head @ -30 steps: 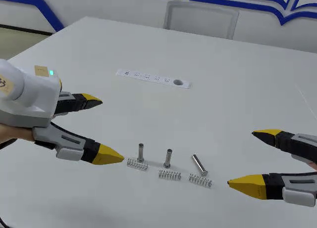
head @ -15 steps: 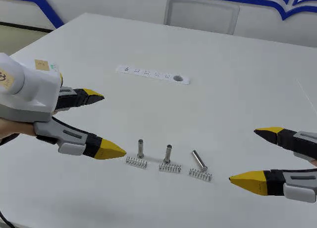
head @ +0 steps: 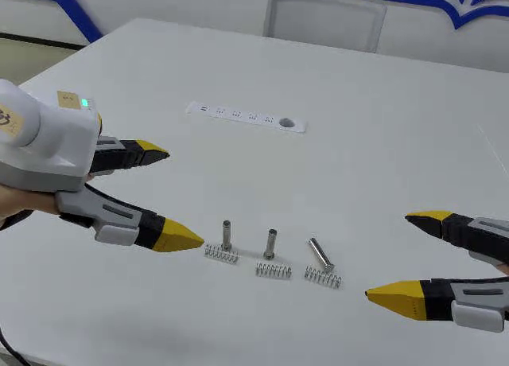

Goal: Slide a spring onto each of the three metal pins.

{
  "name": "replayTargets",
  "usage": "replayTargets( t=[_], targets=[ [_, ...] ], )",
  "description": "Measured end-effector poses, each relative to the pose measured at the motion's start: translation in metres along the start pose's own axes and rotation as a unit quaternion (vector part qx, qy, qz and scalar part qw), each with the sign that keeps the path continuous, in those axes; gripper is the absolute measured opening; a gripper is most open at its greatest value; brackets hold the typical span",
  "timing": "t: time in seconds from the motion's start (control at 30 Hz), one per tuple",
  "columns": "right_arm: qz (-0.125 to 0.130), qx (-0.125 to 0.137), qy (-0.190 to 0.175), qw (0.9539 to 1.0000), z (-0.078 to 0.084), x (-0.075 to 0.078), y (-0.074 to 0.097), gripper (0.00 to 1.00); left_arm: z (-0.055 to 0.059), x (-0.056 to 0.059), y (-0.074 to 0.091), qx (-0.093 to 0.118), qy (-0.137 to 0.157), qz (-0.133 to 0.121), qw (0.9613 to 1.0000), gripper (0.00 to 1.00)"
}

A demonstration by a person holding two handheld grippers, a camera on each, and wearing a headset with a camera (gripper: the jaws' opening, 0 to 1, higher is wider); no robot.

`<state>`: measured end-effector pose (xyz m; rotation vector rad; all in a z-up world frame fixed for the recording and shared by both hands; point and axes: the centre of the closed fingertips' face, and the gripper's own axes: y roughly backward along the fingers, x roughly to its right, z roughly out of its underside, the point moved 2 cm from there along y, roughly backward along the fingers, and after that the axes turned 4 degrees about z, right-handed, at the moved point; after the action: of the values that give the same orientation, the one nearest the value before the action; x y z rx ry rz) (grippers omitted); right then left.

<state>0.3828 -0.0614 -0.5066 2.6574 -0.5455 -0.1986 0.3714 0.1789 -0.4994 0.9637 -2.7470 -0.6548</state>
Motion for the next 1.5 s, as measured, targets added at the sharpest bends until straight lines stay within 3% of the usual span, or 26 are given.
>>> replayTargets(
  t=[0.33,0.7,0.87,1.17,1.5],
  targets=[
    [0.003,-0.01,-0.002,0.9999,0.006,-0.001,-0.005,0.84,0.0,0.001,-0.002,0.009,0.004,0.003,0.9999,0.92],
    [0.027,-0.009,-0.018,0.9994,0.008,0.014,-0.013,0.75,0.01,-0.001,-0.005,0.0,0.009,0.01,0.9999,0.92],
    [0.028,-0.006,-0.023,0.9993,0.005,0.02,-0.02,0.72,0.008,-0.003,-0.007,0.009,0.016,0.008,0.9998,0.92],
    [0.043,-0.003,-0.012,0.999,0.004,0.029,-0.04,0.64,0.016,-0.006,-0.006,0.009,0.026,0.004,0.9996,0.91],
    [0.039,-0.021,-0.026,0.9987,0.01,0.036,-0.069,0.54,0.024,-0.005,-0.002,0.016,0.045,-0.002,0.9989,0.9]
  ],
)
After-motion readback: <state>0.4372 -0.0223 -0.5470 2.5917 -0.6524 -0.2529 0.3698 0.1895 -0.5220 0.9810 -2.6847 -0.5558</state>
